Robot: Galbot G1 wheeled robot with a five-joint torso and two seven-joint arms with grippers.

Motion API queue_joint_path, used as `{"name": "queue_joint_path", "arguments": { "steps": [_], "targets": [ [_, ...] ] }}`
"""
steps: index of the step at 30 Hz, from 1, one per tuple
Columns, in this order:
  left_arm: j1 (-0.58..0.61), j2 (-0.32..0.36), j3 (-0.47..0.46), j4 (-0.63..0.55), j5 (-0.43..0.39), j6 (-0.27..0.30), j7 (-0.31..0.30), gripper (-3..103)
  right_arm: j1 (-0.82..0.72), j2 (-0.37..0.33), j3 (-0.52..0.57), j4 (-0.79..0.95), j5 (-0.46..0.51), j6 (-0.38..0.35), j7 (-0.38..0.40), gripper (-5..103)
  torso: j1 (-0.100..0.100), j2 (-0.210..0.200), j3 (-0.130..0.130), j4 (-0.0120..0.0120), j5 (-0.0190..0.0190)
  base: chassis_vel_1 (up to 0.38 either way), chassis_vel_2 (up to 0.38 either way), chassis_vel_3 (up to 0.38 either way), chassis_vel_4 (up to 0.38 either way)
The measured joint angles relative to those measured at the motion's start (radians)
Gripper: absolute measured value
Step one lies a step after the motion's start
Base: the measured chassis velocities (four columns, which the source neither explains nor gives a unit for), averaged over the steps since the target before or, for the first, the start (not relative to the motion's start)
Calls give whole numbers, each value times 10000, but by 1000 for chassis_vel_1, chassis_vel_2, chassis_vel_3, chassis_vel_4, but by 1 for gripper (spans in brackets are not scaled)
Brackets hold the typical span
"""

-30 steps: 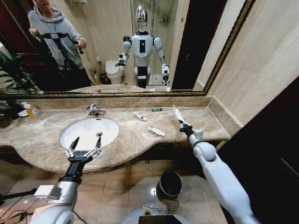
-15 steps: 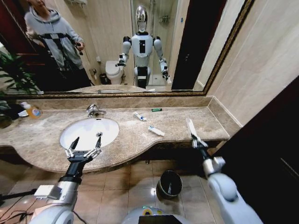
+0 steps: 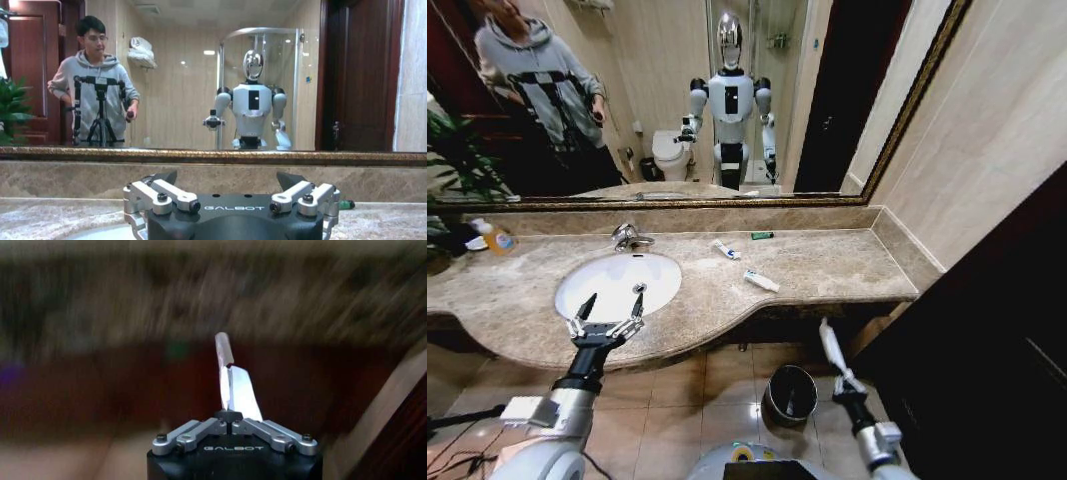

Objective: Pick up the trash from the sink and place it in the trash bin.

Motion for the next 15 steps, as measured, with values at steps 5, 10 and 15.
{"name": "queue_joint_path", "arguments": {
  "steps": [5, 10, 15],
  "targets": [
    [0, 0, -1, 0, 0, 0, -1, 100, 1192, -52, -239, -1515, -1424, -979, -589, 0, 0, 0, 1, 0, 2, 0, 0, 0, 0],
    [0, 0, 0, 0, 0, 1, 0, 100, 2501, -249, -587, -3275, -2677, -1228, -893, 0, 3, -1, 1, 2, 1, 0, 0, 0, 0],
    [0, 0, 0, 0, 0, 0, 0, 100, 3184, -296, -912, -4682, -3906, -1147, -1301, 0, 2, -1, 1, 0, 1, 0, 0, 0, 0]
  ]
}}
